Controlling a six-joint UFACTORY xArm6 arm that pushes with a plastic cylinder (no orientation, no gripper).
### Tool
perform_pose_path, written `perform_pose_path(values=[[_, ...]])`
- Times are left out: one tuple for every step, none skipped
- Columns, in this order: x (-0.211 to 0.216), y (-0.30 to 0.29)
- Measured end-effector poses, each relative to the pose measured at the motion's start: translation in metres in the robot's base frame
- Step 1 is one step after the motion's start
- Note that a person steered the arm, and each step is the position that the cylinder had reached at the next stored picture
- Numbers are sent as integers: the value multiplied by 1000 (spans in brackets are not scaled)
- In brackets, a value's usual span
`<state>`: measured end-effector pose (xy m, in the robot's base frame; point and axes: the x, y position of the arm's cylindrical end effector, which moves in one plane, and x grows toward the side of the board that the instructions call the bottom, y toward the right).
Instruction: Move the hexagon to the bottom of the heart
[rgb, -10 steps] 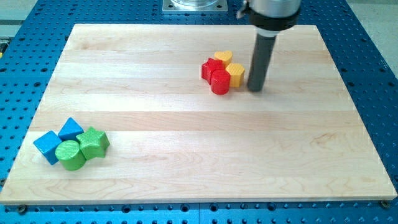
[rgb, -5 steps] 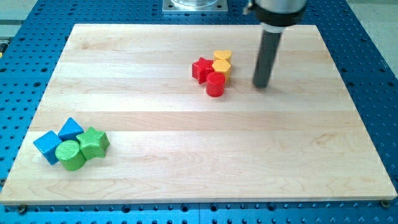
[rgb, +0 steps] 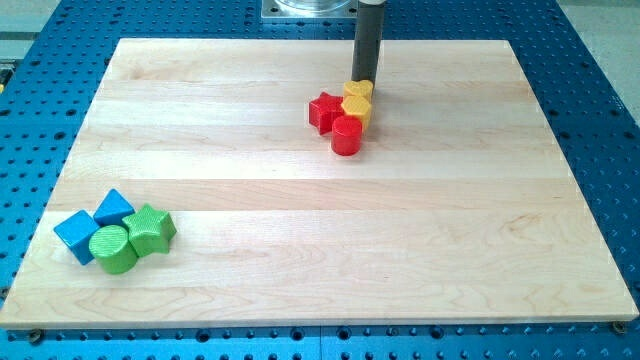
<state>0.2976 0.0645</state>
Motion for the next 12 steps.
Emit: perform_pose_path(values=[[21,0],[-9,0],[-11,-1],[-5,-45],[47,-138],[110,-148],[126,-76],[103,-36],[80,-48],[77,-71],[73,-73],[129,-66]])
